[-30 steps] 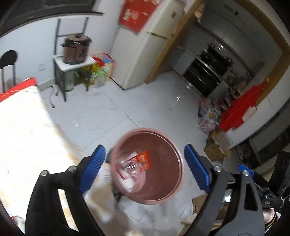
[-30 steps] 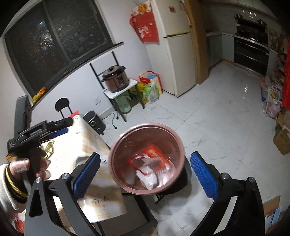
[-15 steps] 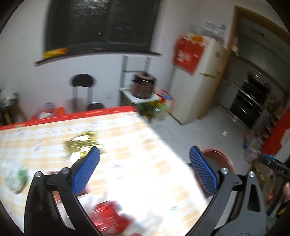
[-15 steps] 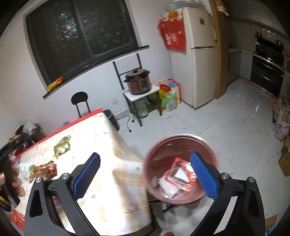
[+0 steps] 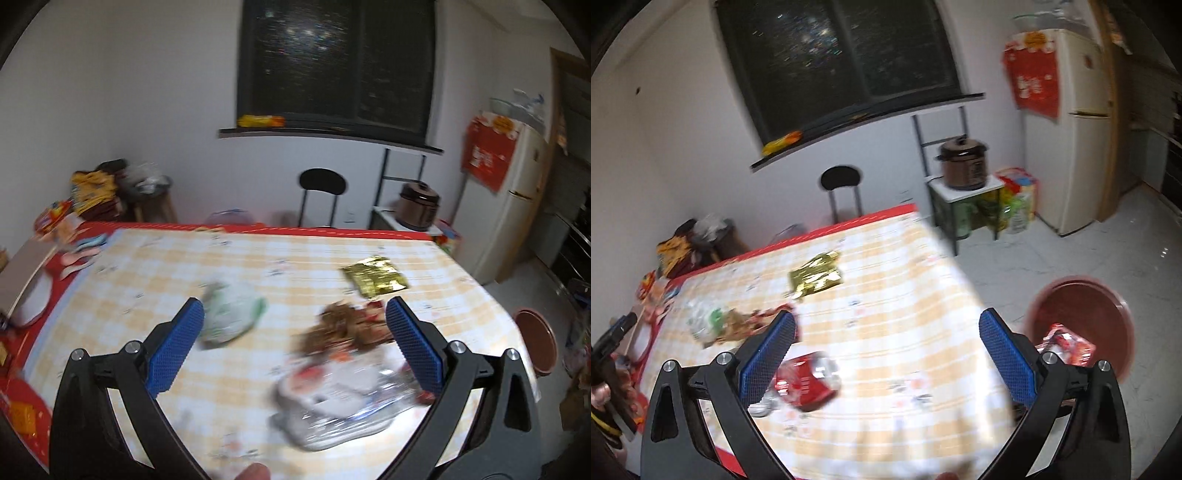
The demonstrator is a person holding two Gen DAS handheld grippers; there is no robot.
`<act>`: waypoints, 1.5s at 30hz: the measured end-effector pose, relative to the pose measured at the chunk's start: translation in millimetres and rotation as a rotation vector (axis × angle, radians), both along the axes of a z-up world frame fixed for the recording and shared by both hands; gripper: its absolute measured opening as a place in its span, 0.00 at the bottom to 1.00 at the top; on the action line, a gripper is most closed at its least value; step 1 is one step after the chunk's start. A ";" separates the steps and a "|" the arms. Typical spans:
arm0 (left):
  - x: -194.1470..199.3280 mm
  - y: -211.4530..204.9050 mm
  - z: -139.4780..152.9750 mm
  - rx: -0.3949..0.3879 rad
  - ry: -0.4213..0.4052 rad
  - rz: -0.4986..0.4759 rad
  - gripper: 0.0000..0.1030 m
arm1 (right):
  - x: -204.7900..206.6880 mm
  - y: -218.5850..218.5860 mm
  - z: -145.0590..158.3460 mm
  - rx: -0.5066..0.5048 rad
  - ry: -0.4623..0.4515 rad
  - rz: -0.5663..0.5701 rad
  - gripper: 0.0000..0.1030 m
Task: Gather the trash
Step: 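Bring both grippers back over the table toward the remaining trash, then grasp the crushed red can with the right gripper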
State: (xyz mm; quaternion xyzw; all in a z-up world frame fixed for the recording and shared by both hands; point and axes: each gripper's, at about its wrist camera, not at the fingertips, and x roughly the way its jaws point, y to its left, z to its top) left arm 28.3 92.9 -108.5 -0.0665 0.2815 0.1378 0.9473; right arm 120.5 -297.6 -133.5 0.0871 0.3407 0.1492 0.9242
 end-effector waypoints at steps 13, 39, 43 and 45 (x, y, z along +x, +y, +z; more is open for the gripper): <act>-74.7 106.0 -43.9 -0.119 0.017 0.073 0.95 | -15.7 159.8 -7.4 -0.043 0.053 0.185 0.95; 10.3 78.7 -103.9 -0.271 0.233 -0.213 0.78 | -20.3 175.8 -65.7 -0.145 0.195 0.089 0.95; 14.9 74.2 -104.9 -0.265 0.239 -0.212 0.78 | -5.7 159.5 -79.8 -0.167 0.211 0.044 0.91; 15.7 75.0 -108.9 -0.255 0.259 -0.197 0.78 | 4.2 151.4 -90.1 -0.145 0.224 0.029 0.88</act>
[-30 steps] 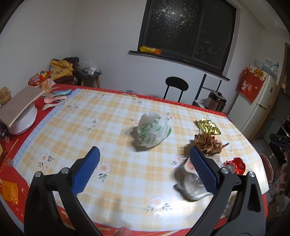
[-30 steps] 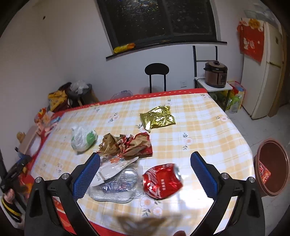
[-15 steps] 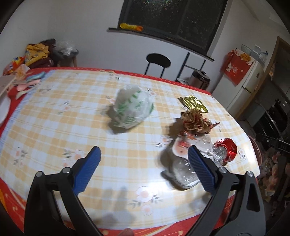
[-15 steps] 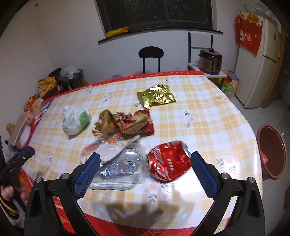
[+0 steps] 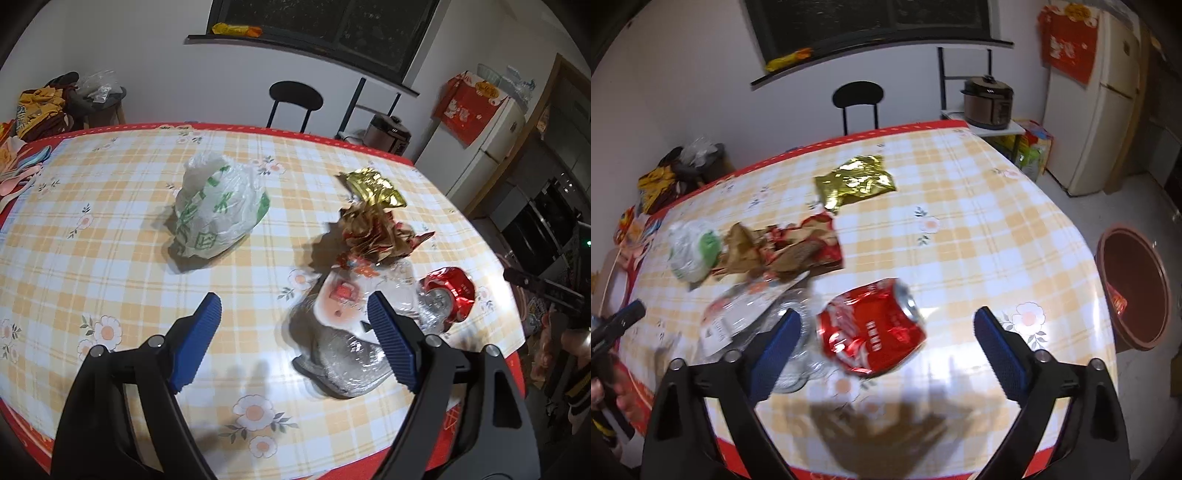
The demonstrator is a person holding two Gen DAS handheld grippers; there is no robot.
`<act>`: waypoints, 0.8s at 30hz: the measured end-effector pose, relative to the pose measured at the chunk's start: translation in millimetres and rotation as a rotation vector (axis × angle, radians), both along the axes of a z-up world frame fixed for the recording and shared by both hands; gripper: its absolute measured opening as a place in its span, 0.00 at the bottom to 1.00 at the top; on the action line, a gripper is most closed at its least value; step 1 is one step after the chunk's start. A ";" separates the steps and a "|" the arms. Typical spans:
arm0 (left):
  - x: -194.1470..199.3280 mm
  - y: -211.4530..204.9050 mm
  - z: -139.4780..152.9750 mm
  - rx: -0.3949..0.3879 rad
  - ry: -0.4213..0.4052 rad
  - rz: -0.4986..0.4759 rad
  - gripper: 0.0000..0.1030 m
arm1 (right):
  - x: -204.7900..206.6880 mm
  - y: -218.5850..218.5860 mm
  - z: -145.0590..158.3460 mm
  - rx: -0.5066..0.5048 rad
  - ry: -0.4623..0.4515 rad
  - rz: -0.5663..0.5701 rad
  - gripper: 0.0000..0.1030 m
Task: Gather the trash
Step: 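Grasp the crushed red can with the right gripper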
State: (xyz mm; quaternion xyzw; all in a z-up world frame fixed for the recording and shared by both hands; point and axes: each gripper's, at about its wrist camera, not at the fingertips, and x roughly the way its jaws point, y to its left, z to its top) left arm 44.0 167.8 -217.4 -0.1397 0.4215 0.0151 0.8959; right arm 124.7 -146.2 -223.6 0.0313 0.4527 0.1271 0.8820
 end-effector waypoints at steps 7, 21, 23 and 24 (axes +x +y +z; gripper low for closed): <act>-2.4 11.6 -9.7 0.021 0.059 0.061 0.78 | 34.4 -10.0 -59.7 0.066 0.088 -0.018 0.72; -3.3 20.4 -8.5 0.026 0.064 0.092 0.79 | 43.2 1.7 -100.2 0.148 0.144 -0.008 0.58; -4.1 22.5 -9.3 0.023 0.065 0.095 0.79 | 43.4 4.0 -99.5 0.151 0.141 -0.001 0.54; -4.4 23.0 -9.5 0.022 0.065 0.095 0.79 | 43.2 4.3 -98.2 0.152 0.137 -0.001 0.52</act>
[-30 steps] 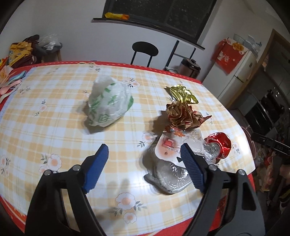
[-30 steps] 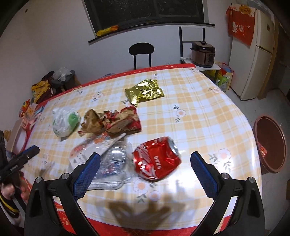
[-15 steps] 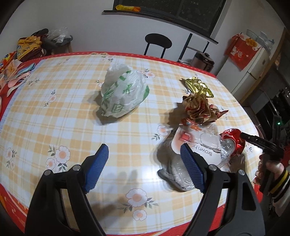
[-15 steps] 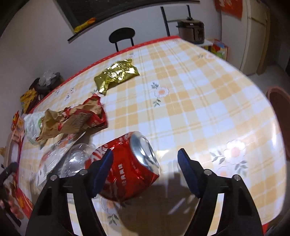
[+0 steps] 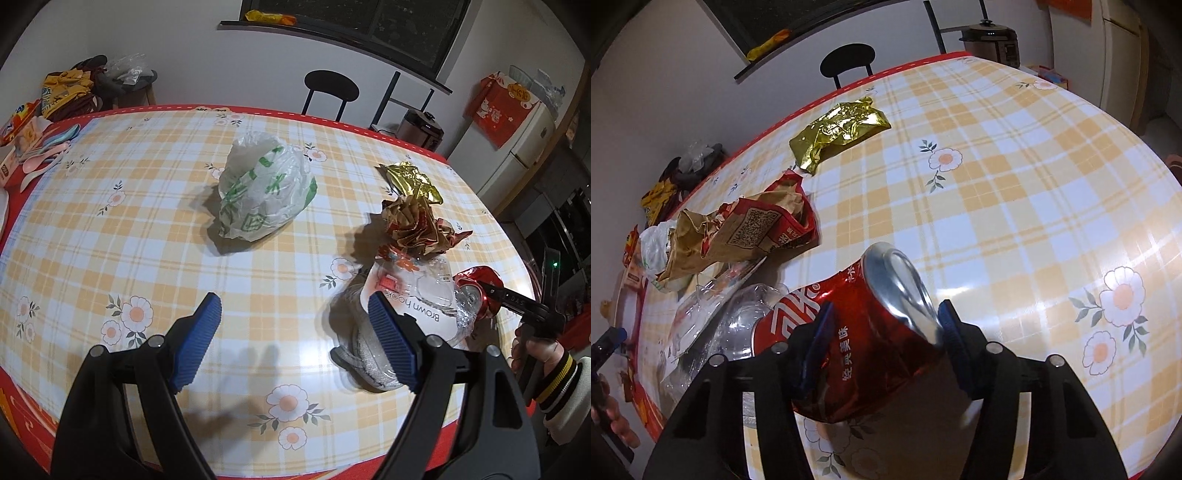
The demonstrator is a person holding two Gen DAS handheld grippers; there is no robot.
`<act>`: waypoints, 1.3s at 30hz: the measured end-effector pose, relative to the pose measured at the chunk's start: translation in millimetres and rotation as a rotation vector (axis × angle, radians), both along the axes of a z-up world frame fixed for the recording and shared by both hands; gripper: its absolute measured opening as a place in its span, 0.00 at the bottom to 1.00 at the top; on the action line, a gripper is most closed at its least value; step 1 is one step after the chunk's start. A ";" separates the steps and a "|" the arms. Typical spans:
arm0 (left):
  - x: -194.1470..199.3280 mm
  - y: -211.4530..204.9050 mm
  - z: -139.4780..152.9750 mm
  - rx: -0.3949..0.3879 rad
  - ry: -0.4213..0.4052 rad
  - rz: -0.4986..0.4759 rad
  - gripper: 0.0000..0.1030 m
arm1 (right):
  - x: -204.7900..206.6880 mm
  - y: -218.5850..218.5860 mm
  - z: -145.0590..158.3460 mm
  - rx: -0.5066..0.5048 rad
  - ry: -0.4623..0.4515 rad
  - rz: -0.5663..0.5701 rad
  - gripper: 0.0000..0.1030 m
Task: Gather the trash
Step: 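Grasp the crushed red can with the right gripper, then grasp the clear plastic packaging with the left gripper while the right holds the can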
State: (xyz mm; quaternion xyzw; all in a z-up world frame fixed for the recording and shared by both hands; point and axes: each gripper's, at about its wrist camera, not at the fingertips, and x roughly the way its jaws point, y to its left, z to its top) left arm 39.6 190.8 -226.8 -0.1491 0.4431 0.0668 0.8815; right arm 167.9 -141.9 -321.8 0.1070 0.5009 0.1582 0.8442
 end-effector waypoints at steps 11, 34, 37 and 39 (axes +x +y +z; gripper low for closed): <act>0.7 -2.4 -9.2 -0.075 0.002 -0.032 0.77 | -12.2 -2.8 25.7 0.067 -0.060 -0.022 0.40; 79.7 -38.9 -42.0 -0.282 0.103 -0.216 0.57 | -34.3 -9.1 51.9 0.049 -0.114 -0.064 0.40; 102.3 -41.3 -44.6 -0.283 0.126 -0.258 0.57 | -36.0 -7.2 53.2 0.045 -0.120 -0.057 0.40; 116.3 -42.6 -49.9 -0.300 0.160 -0.272 0.59 | -36.6 -7.8 51.8 0.045 -0.117 -0.059 0.40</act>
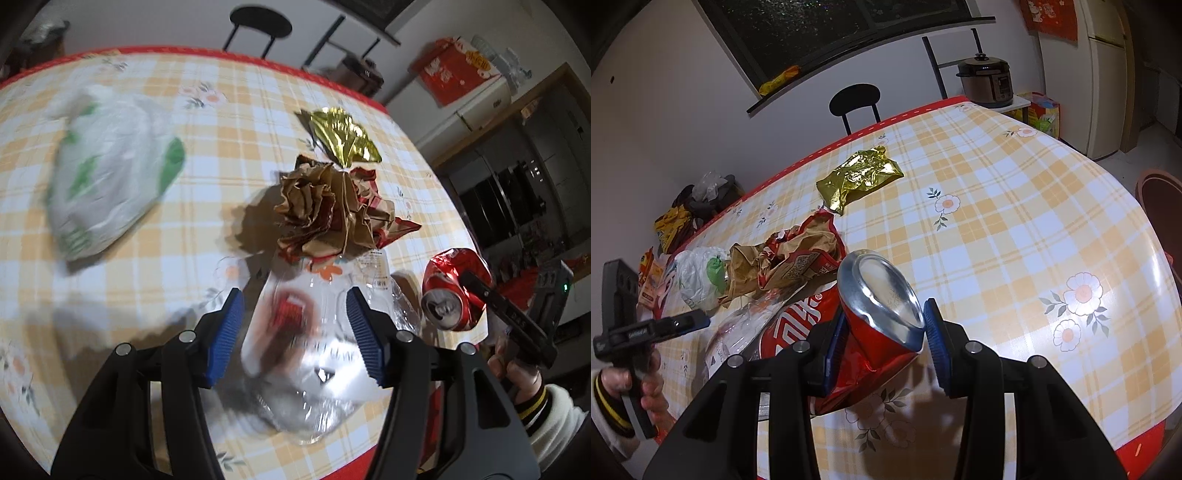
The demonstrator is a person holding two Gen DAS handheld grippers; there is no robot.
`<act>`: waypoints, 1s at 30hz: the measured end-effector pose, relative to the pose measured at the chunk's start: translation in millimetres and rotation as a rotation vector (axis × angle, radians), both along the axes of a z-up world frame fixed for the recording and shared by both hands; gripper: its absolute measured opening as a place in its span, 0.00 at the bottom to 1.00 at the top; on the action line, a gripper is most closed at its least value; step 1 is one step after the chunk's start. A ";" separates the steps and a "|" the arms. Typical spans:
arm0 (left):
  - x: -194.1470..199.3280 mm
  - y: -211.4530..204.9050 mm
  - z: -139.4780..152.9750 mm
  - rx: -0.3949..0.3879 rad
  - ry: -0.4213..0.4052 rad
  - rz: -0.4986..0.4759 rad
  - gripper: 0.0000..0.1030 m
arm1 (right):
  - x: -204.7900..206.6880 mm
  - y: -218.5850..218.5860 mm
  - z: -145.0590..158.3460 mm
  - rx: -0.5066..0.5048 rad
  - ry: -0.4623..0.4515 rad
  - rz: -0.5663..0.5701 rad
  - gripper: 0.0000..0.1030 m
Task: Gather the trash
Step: 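Grasp the clear plastic packaging with the left gripper while the right holds the can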
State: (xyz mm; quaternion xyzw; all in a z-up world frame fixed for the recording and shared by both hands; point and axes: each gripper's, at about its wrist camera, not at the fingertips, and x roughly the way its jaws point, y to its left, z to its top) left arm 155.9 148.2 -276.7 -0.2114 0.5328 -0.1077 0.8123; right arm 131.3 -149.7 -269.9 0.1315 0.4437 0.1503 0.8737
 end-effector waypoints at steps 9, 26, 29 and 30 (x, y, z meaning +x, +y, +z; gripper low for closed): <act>43.6 -19.2 -29.0 0.031 0.075 -0.061 0.57 | -3.4 -15.3 -2.7 0.005 0.004 -0.037 0.40; 67.9 -27.2 -53.5 -0.039 0.116 -0.048 0.49 | -6.0 -32.0 -7.1 0.013 0.015 -0.073 0.40; 67.9 -25.2 -54.2 -0.051 0.125 -0.045 0.49 | -5.9 -31.8 -7.0 0.014 0.015 -0.073 0.40; 66.8 -24.3 -54.1 -0.055 0.126 -0.044 0.49 | -5.9 -32.1 -7.4 0.013 0.015 -0.071 0.40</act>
